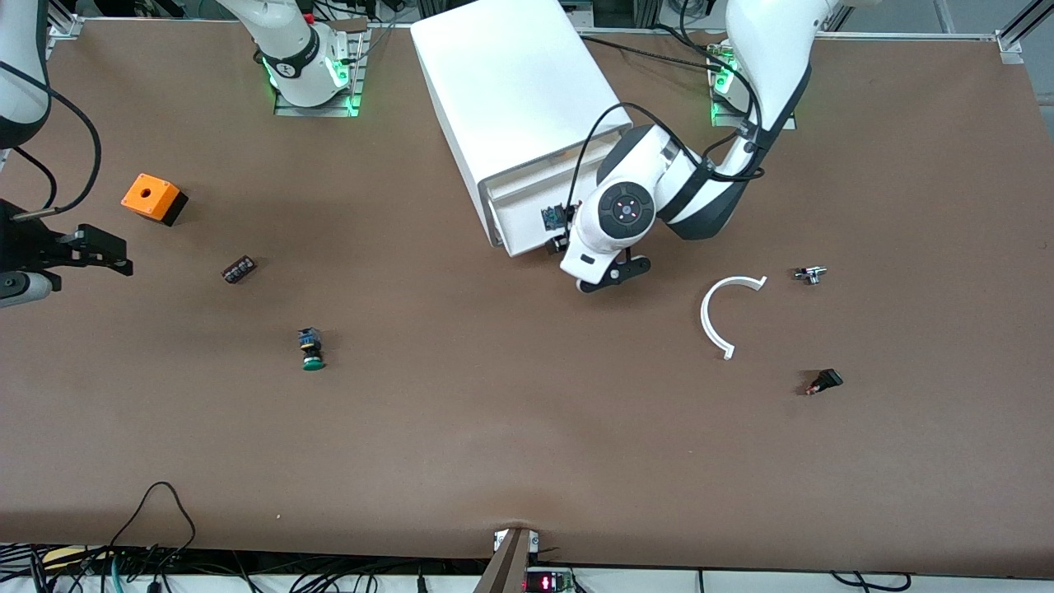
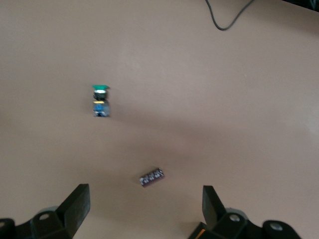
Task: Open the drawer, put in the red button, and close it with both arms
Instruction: 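Push the drawer closed with the left gripper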
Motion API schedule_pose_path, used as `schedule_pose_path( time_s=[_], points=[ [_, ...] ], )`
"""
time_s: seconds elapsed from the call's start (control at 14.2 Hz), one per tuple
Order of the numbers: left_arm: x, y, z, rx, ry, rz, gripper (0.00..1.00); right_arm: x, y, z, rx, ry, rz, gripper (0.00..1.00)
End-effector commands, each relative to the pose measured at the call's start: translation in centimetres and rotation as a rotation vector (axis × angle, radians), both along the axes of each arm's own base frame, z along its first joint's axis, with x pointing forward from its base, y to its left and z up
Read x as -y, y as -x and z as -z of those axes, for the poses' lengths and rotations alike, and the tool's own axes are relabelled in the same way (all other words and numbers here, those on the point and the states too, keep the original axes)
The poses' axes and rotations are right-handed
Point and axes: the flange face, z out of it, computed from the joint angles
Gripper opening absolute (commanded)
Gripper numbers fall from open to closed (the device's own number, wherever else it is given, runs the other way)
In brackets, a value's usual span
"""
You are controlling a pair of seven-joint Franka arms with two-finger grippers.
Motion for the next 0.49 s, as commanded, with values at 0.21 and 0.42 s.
schedule_pose_path(
  time_s=[0.21, 0.42],
  points=[
    [1.3, 3.0, 0.9, -0.066, 0.018, 0.000, 1.00, 1.6, 3.5, -4.3, -0.009, 0.065, -0.063, 1.00],
    [2.0, 4.0, 1.1, -0.079, 0.011, 0.000, 1.00, 2.1, 3.1, -3.1, -0.029, 0.060, -0.059, 1.00]
  ],
)
